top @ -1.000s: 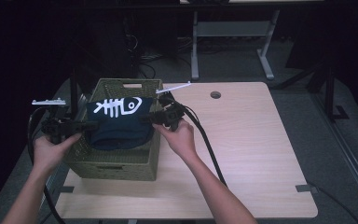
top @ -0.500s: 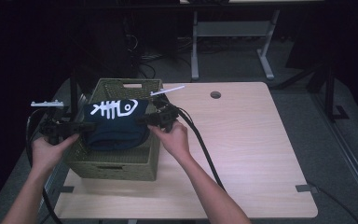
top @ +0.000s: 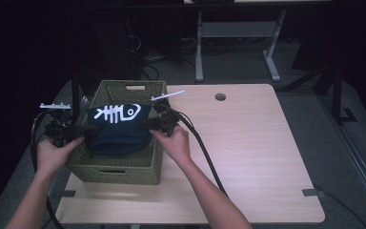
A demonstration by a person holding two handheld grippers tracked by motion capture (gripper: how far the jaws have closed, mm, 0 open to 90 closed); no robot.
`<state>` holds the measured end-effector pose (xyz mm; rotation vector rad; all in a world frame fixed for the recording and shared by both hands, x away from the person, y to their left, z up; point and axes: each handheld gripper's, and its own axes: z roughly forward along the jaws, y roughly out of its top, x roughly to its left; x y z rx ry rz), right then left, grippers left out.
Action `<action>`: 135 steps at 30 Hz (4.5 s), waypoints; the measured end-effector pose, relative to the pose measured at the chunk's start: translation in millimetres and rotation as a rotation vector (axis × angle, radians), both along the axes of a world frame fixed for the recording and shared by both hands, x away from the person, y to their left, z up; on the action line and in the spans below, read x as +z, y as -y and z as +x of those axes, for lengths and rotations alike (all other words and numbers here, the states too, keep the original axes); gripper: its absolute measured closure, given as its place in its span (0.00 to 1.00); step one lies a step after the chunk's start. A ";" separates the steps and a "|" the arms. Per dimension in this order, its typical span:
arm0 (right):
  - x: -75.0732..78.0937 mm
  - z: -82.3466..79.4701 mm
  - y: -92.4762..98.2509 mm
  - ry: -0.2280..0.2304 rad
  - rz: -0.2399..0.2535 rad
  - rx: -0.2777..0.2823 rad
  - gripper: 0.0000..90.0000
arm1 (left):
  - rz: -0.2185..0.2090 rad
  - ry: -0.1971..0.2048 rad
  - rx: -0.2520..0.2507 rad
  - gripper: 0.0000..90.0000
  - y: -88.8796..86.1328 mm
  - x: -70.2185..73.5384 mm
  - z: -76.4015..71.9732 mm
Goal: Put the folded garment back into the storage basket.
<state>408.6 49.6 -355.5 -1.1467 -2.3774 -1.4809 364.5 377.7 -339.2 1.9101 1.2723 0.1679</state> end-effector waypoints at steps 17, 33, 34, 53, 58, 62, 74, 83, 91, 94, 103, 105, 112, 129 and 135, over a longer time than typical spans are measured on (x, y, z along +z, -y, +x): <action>-10.1 0.1 -2.4 0.007 -0.069 -0.001 0.82 | 0.086 -0.038 -0.003 0.73 8.7 -10.1 8.2; -12.4 -1.8 -5.1 0.026 -0.143 0.004 0.78 | 0.153 -0.054 0.004 0.73 14.3 -16.8 13.5; -12.0 -2.5 -5.8 0.026 -0.147 0.005 0.77 | 0.160 -0.046 0.008 0.73 14.7 -16.7 13.4; -1.2 -4.5 6.5 0.076 -0.139 -0.011 0.60 | 0.127 0.052 0.057 0.52 11.7 -6.0 6.1; 2.3 -5.6 15.9 0.069 -0.094 0.002 0.58 | 0.086 0.080 0.046 0.51 10.8 -0.2 0.8; 7.0 -6.4 26.5 0.069 -0.048 0.006 0.56 | 0.051 0.096 0.035 0.50 13.3 3.6 -4.1; 18.0 -9.6 56.6 0.085 0.027 0.017 0.51 | 0.010 0.148 -0.009 0.47 24.3 13.7 -17.7; 20.6 -12.0 83.0 0.115 0.054 0.012 0.48 | -0.004 0.167 -0.023 0.45 31.1 17.0 -28.6; 19.1 -12.7 103.9 0.107 0.058 0.005 0.44 | -0.020 0.183 -0.028 0.43 40.1 19.6 -36.7; 19.5 -14.2 110.2 0.105 0.055 -0.001 0.44 | -0.027 0.194 -0.035 0.42 45.5 21.1 -39.7; 17.3 -20.2 139.9 0.136 0.044 -0.030 0.40 | -0.060 0.193 -0.064 0.37 59.9 20.6 -43.7; 16.9 -20.4 142.8 0.130 0.042 -0.034 0.40 | -0.062 0.190 -0.078 0.37 64.4 20.1 -44.0; 15.9 -24.4 162.2 0.134 0.049 -0.060 0.37 | -0.091 0.174 -0.123 0.37 81.8 17.3 -43.2; 10.2 -37.4 203.9 0.139 0.029 -0.108 0.35 | -0.100 0.158 -0.199 0.36 121.0 9.5 -39.9; 11.3 -40.2 219.9 0.121 0.020 -0.123 0.34 | -0.100 0.167 -0.203 0.35 132.1 10.2 -39.5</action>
